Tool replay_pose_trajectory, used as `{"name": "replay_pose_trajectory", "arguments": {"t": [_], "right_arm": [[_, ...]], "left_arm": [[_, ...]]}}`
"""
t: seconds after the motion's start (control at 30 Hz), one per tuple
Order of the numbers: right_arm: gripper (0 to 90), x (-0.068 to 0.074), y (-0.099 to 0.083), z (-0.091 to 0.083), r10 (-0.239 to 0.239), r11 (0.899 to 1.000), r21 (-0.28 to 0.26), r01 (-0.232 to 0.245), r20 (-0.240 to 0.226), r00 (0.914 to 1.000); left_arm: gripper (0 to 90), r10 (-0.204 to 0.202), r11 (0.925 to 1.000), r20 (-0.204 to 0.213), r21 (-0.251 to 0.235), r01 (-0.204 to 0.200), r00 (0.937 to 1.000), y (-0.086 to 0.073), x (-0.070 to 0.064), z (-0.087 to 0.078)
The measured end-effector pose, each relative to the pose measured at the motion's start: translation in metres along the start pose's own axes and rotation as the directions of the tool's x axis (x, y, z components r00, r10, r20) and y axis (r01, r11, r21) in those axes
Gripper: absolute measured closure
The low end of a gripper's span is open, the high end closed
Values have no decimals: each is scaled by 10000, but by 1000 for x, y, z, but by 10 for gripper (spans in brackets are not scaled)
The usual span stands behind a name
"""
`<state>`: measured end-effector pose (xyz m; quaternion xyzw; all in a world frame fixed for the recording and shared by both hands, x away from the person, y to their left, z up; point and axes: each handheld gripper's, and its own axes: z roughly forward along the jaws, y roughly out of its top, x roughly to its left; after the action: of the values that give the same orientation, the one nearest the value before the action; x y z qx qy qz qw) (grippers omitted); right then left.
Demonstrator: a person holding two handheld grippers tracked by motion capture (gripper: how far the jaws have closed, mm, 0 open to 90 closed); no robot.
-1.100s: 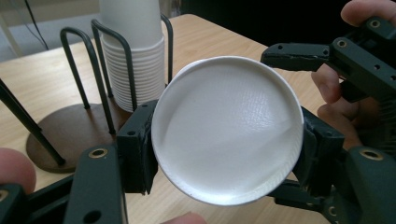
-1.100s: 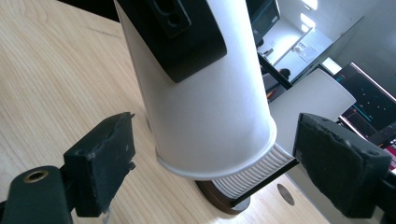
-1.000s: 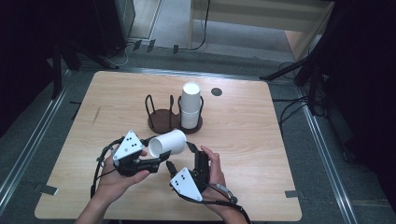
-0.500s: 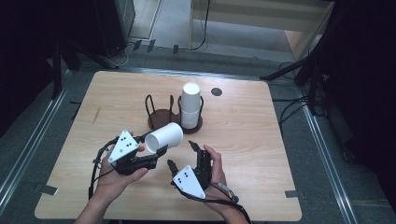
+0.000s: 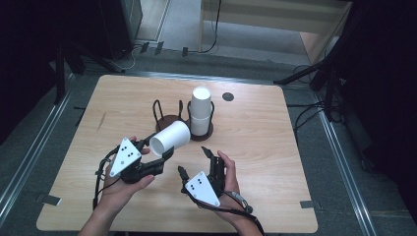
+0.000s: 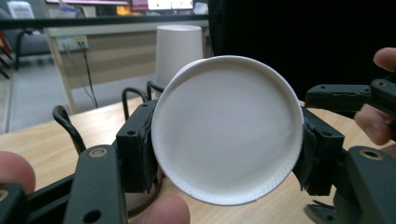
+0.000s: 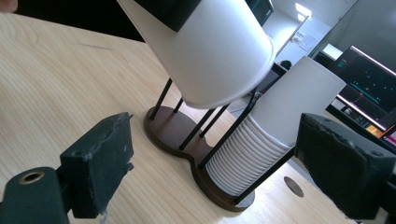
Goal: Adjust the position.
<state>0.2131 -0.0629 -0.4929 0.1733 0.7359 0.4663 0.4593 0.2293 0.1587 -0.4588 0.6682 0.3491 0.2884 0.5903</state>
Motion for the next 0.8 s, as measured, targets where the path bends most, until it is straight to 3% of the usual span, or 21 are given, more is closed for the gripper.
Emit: {"name": "replay_pose_trajectory", "arguments": {"t": [0.17,0.33,0.53,0.67,0.77,0.8], "right_arm": [[125,-3,1,0,443,9990,7,-443,24,9990],[129,-3,1,1,453,9989,89,-455,206,9988],[131,-5,1,3,891,9957,219,-896,222,9958],[131,-11,3,2,1654,9860,197,-1658,198,9860],[131,-13,5,1,1925,9811,168,-1927,142,9812],[132,-15,7,0,2239,9745,115,-2240,95,9746]], "left_arm": [[354,-87,9993,-34,-359,85,10000,-3,1,1],[354,-243,9978,-29,-624,241,9997,-4,1,2],[354,-103,9975,-122,-696,94,9999,-6,2,2],[354,-290,9964,44,-795,292,9996,-10,3,4],[354,-472,9951,115,-862,480,9988,-11,4,4],[354,-530,9944,152,-903,541,9985,-11,4,4]]}}
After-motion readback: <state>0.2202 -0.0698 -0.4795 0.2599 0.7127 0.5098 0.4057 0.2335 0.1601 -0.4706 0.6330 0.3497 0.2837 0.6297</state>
